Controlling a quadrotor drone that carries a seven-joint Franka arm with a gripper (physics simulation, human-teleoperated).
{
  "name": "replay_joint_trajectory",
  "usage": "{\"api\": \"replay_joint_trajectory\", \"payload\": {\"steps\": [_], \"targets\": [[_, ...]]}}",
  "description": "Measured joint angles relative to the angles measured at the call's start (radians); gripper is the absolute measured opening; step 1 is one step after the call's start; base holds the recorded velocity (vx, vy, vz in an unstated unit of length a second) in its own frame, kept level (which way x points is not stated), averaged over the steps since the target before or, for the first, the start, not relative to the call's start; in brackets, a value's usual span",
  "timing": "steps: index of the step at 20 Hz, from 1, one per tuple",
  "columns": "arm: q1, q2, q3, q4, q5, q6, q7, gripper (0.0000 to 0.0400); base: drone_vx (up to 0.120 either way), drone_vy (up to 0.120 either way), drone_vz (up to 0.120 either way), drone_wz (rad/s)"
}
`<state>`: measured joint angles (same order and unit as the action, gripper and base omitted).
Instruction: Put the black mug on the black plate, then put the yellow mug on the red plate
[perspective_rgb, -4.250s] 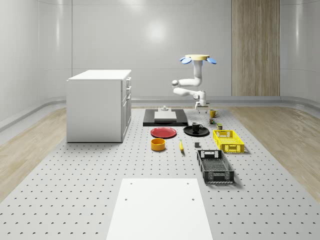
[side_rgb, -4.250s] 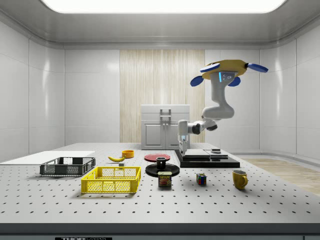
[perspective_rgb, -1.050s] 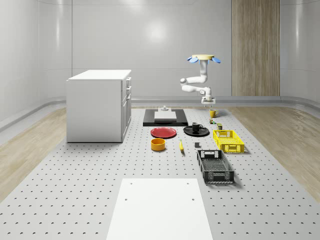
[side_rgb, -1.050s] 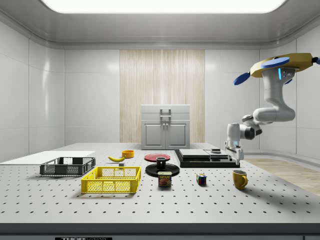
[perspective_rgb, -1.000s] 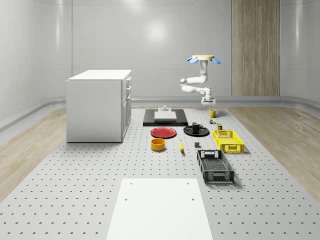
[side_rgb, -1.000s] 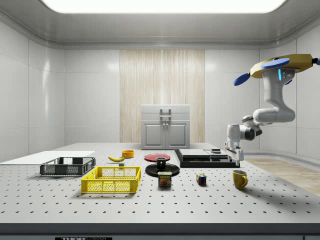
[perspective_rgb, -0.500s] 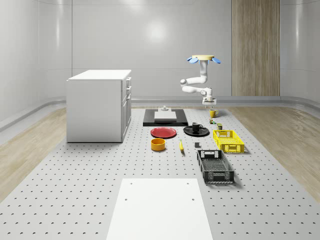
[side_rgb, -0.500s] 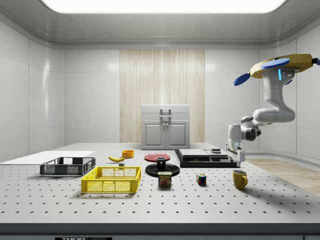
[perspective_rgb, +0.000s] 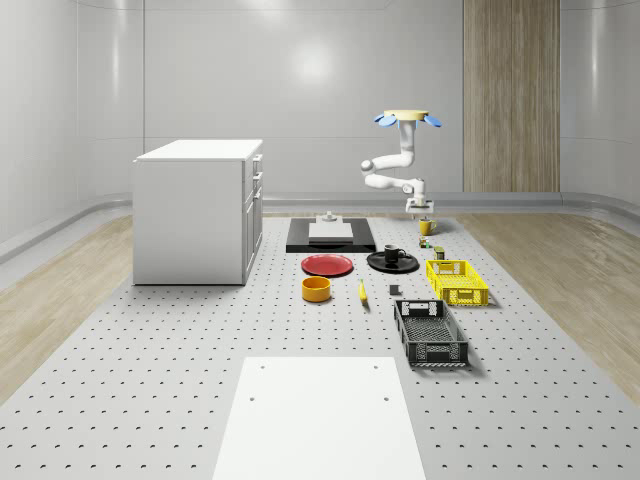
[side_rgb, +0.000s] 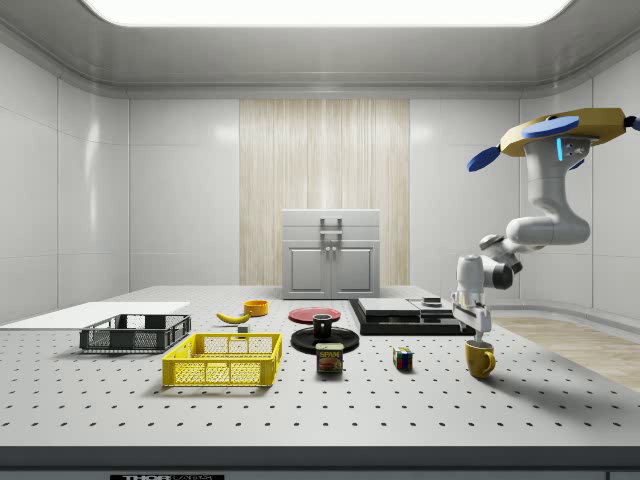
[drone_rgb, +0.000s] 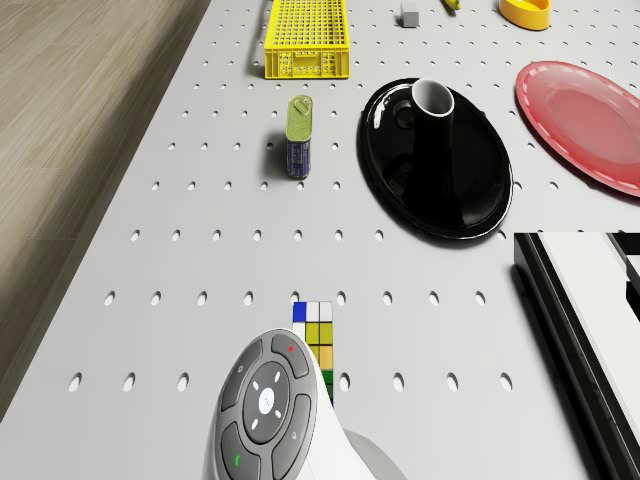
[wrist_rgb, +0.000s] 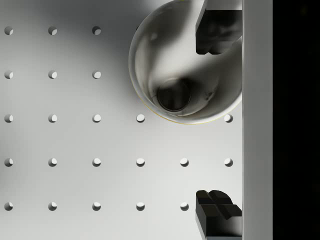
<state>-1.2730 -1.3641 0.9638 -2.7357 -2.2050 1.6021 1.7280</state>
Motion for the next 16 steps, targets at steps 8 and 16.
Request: {"api": "replay_joint_trajectory", "payload": {"steps": [8,16], "targets": [[-0.014,0.020,-0.029,0.019,-0.033,0.002,0.006,0.0400,0.000,0.000,0.000,0.000],[-0.021,0.038,-0.066,0.045,-0.072,0.014,0.004,0.0400,0.000,0.000,0.000,0.000]]}}
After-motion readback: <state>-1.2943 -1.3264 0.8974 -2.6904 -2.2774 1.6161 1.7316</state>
